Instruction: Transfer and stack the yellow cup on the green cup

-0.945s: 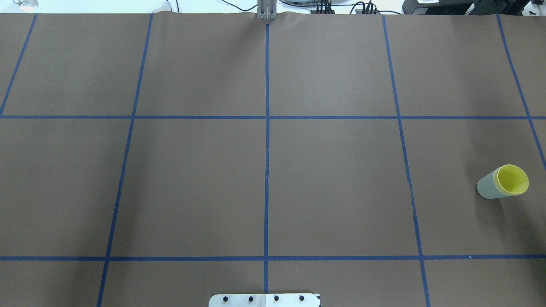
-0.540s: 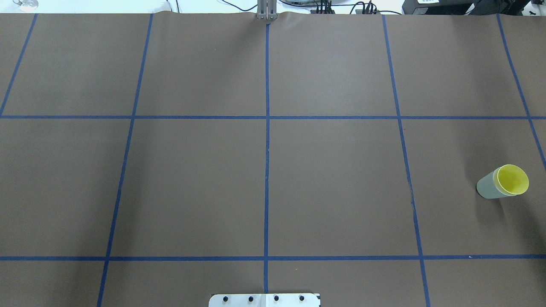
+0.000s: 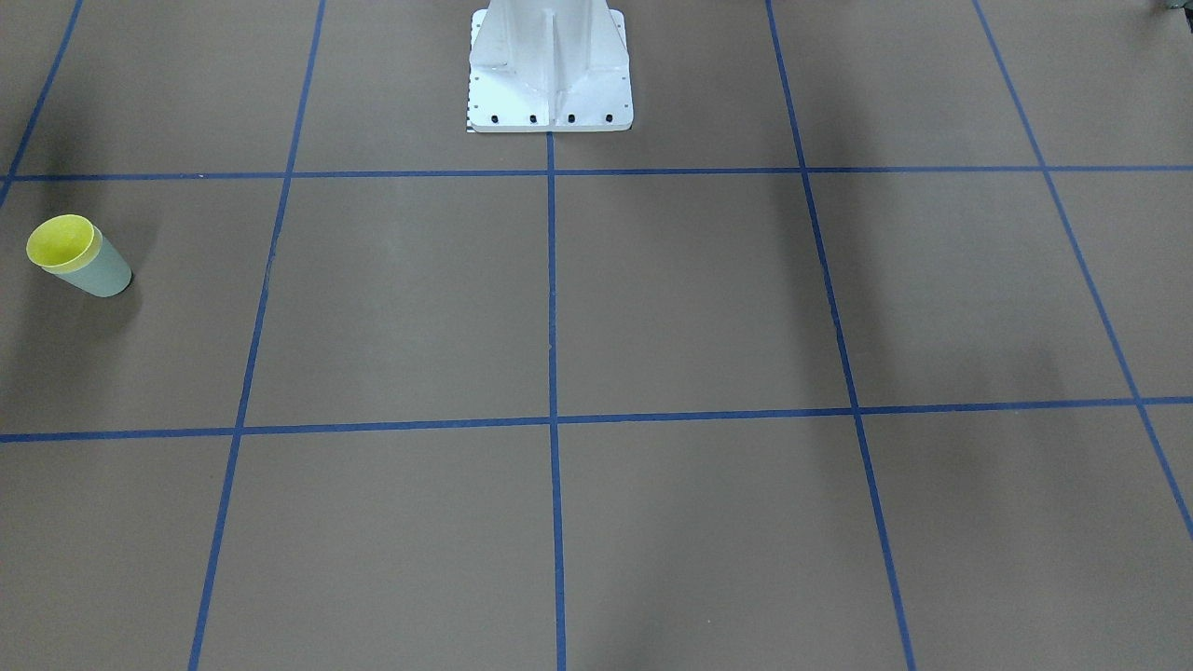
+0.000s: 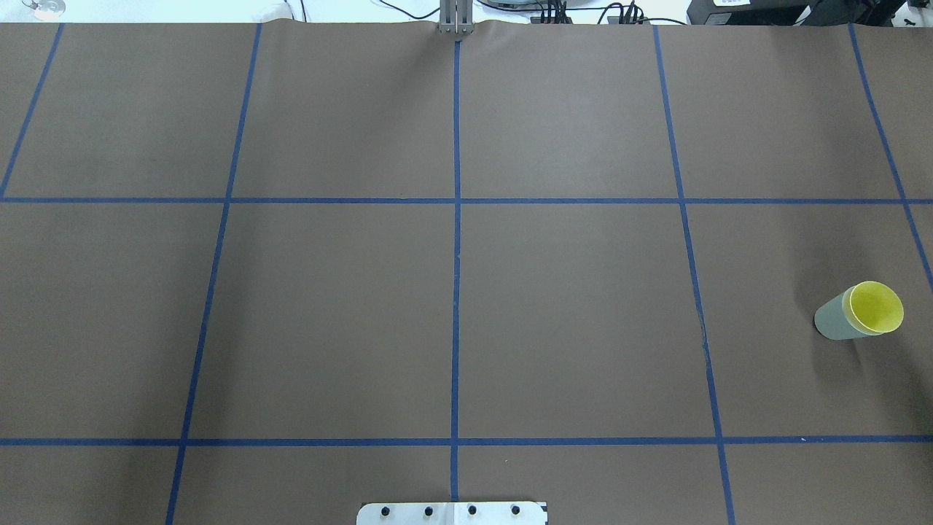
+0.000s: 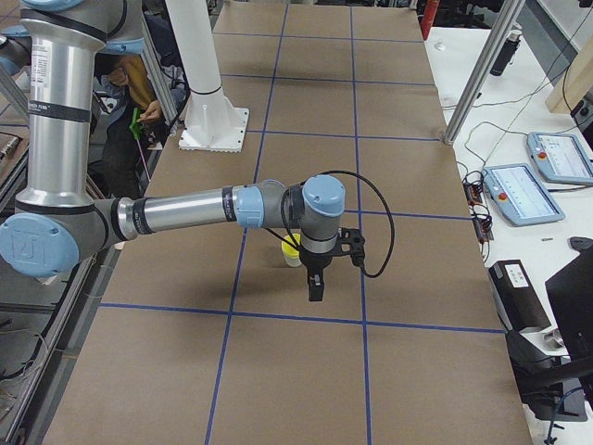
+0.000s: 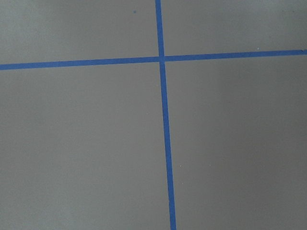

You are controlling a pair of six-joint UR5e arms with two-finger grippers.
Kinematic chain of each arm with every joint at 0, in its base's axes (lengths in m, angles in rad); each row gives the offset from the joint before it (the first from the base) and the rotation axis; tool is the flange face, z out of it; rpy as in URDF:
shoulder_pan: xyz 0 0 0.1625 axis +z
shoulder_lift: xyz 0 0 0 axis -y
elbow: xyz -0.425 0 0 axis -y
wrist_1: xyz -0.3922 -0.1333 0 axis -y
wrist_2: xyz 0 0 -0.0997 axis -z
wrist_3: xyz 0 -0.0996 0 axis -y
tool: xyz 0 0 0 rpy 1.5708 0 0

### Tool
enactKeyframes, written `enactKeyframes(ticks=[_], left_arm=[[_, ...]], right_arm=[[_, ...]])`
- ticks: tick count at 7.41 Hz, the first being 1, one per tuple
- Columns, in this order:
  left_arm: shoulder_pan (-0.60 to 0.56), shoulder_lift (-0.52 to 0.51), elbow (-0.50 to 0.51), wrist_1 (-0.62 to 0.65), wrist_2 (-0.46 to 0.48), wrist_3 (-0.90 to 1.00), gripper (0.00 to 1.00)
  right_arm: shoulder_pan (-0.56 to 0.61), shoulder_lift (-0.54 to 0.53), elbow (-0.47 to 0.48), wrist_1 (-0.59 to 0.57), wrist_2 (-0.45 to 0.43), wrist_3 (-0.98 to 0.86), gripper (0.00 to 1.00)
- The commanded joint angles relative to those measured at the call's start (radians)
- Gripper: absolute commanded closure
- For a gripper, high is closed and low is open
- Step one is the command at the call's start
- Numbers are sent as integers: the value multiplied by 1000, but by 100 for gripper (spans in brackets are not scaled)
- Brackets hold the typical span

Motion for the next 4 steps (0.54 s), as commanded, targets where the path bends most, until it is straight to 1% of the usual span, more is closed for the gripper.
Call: enactKeyframes(ticks=[1, 3, 4], left_arm=[[0, 2, 3, 0, -1, 1, 0], [0, 0, 9, 2, 1, 1, 0], [3, -17, 9, 6, 42, -1, 0]], right_arm=[[1, -2, -2, 0, 2, 0, 0], [1, -2, -5, 0, 0, -2, 0], [1, -2, -11, 1, 0, -2, 0]])
